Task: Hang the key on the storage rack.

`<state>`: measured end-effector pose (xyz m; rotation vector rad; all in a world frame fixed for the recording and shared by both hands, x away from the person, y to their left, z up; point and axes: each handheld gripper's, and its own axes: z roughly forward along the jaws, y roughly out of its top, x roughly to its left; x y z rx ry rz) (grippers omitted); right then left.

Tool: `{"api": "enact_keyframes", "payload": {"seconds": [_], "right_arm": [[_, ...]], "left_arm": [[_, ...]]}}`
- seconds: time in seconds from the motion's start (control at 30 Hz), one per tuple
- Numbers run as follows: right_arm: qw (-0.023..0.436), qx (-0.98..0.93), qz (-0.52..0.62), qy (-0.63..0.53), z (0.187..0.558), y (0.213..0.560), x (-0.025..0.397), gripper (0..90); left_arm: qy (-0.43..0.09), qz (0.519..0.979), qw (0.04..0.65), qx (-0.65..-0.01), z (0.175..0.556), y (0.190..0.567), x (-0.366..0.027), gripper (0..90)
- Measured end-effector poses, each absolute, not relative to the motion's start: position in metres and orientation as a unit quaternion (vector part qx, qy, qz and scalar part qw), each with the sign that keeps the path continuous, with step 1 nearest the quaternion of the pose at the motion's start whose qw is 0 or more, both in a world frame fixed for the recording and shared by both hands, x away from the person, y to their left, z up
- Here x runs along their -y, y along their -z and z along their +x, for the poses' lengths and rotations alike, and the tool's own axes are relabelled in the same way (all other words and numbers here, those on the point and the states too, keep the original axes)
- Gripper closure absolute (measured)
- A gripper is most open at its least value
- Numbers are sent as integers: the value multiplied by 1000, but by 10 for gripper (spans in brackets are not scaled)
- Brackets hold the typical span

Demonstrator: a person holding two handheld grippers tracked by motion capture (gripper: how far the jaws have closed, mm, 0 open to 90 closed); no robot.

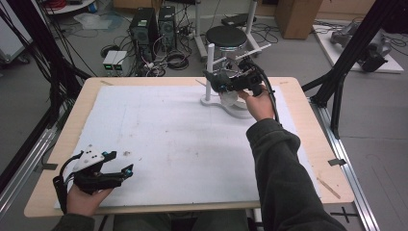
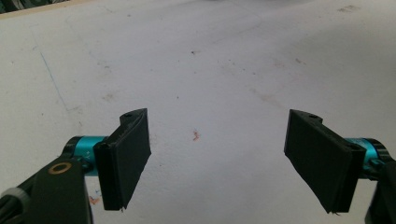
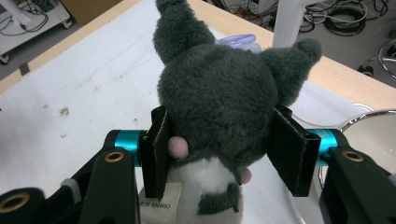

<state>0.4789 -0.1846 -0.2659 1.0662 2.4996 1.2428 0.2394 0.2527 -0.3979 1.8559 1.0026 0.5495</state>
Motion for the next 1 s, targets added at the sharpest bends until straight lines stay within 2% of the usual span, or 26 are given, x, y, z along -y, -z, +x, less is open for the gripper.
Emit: {"api": "enact_keyframes", "payload": {"seconds": [0.53, 1.0], "right_arm": [[73, -838, 367, -398, 485, 283, 185, 448], [80, -838, 373, -391, 484, 284, 182, 446]], "left_arm": [[-223, 758, 460, -406, 240, 399, -252, 230], [-223, 756, 463, -405, 239, 398, -254, 230]]}}
